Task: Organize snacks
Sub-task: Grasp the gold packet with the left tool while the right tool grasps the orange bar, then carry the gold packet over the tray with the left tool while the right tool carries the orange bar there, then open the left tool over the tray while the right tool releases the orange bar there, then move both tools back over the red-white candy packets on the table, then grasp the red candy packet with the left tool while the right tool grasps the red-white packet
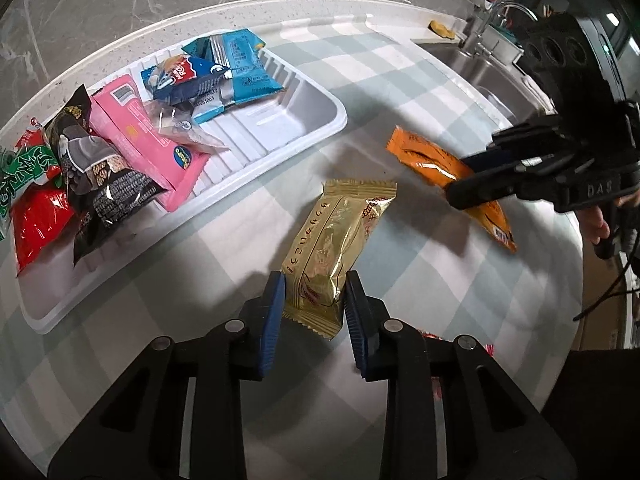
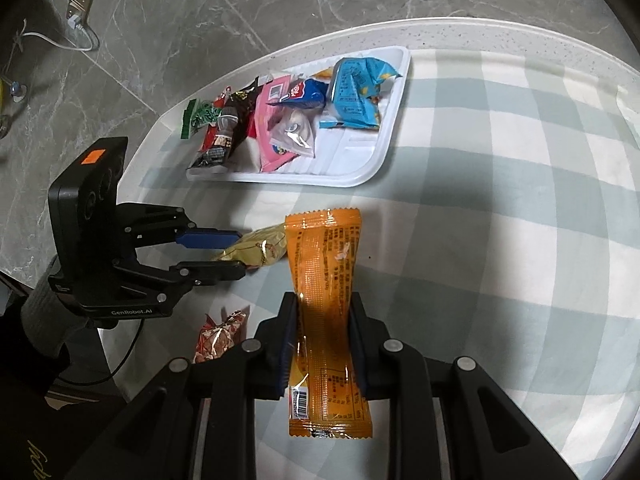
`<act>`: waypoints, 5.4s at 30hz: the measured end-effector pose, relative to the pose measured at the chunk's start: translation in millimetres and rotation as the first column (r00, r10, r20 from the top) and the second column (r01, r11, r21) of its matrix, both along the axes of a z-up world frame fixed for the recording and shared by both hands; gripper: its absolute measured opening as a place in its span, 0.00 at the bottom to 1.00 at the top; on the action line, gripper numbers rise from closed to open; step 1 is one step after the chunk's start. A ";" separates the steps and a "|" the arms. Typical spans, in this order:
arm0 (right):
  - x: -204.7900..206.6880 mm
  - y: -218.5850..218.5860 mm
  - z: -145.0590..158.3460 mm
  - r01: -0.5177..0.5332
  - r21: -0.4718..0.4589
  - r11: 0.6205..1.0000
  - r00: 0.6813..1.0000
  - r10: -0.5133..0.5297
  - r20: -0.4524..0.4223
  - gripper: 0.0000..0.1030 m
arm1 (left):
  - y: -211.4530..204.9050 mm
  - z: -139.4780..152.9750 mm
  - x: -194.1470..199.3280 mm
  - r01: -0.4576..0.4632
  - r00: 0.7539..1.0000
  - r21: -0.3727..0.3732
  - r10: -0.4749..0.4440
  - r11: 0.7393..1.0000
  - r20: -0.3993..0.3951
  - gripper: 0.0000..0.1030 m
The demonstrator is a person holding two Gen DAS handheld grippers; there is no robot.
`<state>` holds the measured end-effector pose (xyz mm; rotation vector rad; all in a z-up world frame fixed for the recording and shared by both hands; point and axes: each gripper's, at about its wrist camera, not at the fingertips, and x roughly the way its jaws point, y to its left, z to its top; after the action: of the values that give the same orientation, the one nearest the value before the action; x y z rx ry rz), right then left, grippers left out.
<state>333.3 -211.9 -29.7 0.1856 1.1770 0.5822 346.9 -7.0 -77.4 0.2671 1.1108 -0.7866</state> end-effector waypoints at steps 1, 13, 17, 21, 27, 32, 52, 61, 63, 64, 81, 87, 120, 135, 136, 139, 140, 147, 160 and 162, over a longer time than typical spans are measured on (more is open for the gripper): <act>1.0 1.5 -2.3 0.001 -0.004 1.000 1.000 -0.001 -0.001 0.25 | -1.0 -1.1 0.1 0.005 1.000 0.007 -0.005 1.000 0.001 0.29; -1.6 0.6 -12.1 0.023 -0.016 1.000 1.000 -0.023 -0.009 0.25 | -22.9 -8.1 8.8 0.057 0.997 0.069 -0.060 0.996 0.040 0.46; -2.1 1.5 -14.2 0.023 -0.019 1.000 1.000 -0.024 -0.014 0.25 | -32.1 -10.8 13.6 0.081 0.996 0.073 -0.084 0.994 0.040 0.46; -1.2 3.2 -19.6 0.029 -0.029 0.999 0.999 -0.030 -0.029 0.25 | -37.7 -12.2 16.0 0.094 0.995 0.057 -0.095 0.994 0.032 0.45; 0.2 -1.9 -25.9 0.062 0.024 0.998 0.996 -0.060 -0.072 0.25 | -29.1 -10.8 27.3 0.036 0.999 -0.013 -0.036 0.999 -0.016 0.29; 1.8 -12.2 -25.3 0.110 0.096 0.989 0.989 -0.099 -0.105 0.25 | -20.2 -6.8 27.3 0.007 0.999 -0.052 -0.008 0.999 -0.036 0.29; 26.3 -14.1 3.8 0.207 0.322 0.924 0.975 -0.166 -0.151 0.25 | 28.4 56.6 19.0 -0.139 0.989 -0.255 0.122 0.957 -0.081 0.29; 69.3 4.1 24.6 0.205 0.351 0.913 0.978 -0.181 -0.100 0.25 | 51.2 80.2 58.9 -0.265 0.964 -0.277 0.250 0.924 -0.090 0.29; 79.5 9.9 26.6 0.205 0.354 0.912 0.979 -0.183 -0.095 0.25 | 56.2 81.9 69.2 -0.291 0.957 -0.281 0.274 0.914 -0.100 0.29; 85.5 13.0 27.1 0.205 0.356 0.912 0.978 -0.184 -0.093 0.25 | 57.6 82.5 73.4 -0.301 0.954 -0.276 0.284 0.913 -0.099 0.29; 169.7 56.8 24.1 0.244 0.336 0.910 0.970 -0.223 -0.102 0.26 | 60.5 73.0 152.9 -0.449 0.893 -0.251 0.427 0.857 -0.140 0.29; 186.0 61.6 11.8 0.305 0.352 0.885 0.951 -0.264 -0.159 0.45 | 64.6 65.0 166.0 -0.490 0.872 -0.234 0.466 0.840 -0.151 0.35; -5.5 49.1 52.4 0.102 0.087 0.991 0.988 -0.111 0.107 0.52 | 78.2 105.5 23.9 -0.359 0.929 -0.238 0.370 0.903 0.001 0.47; -111.8 84.6 0.4 -0.049 -0.173 0.984 0.992 0.069 0.110 0.53 | 48.3 43.8 -55.2 -0.235 0.967 -0.151 0.215 0.960 -0.135 0.47; -113.6 87.6 -0.9 -0.052 -0.179 0.982 0.991 0.073 0.112 0.53 | 46.2 40.5 -56.8 -0.235 0.965 -0.145 0.213 0.961 -0.152 0.47; -118.6 93.2 -6.4 -0.059 -0.197 0.979 0.989 0.084 0.123 0.53 | 40.1 32.0 -64.8 -0.236 0.959 -0.134 0.209 0.962 -0.193 0.47; -119.7 95.1 -8.2 -0.062 -0.209 0.976 0.988 0.090 0.127 0.53 | 38.5 29.4 -68.1 -0.240 0.955 -0.130 0.210 0.962 -0.208 0.47; -128.2 106.5 -18.9 -0.071 -0.277 0.958 0.979 0.120 0.164 0.53 | 20.3 16.4 -74.0 -0.265 0.931 -0.118 0.222 0.957 -0.290 0.47; -131.6 118.8 -24.7 -0.077 -0.341 0.937 0.964 0.157 0.214 0.47 | -11.9 -7.5 -70.4 -0.314 0.906 -0.100 0.267 0.944 -0.327 0.47; -132.2 119.4 -24.9 -0.078 -0.344 0.936 0.963 0.160 0.216 0.46 | -13.1 -9.2 -69.6 -0.319 0.909 -0.107 0.272 0.942 -0.315 0.43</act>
<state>201.1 -92.6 -54.6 -0.2434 1.0352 0.4879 277.3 -20.1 -86.5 -0.1580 1.3262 -0.6472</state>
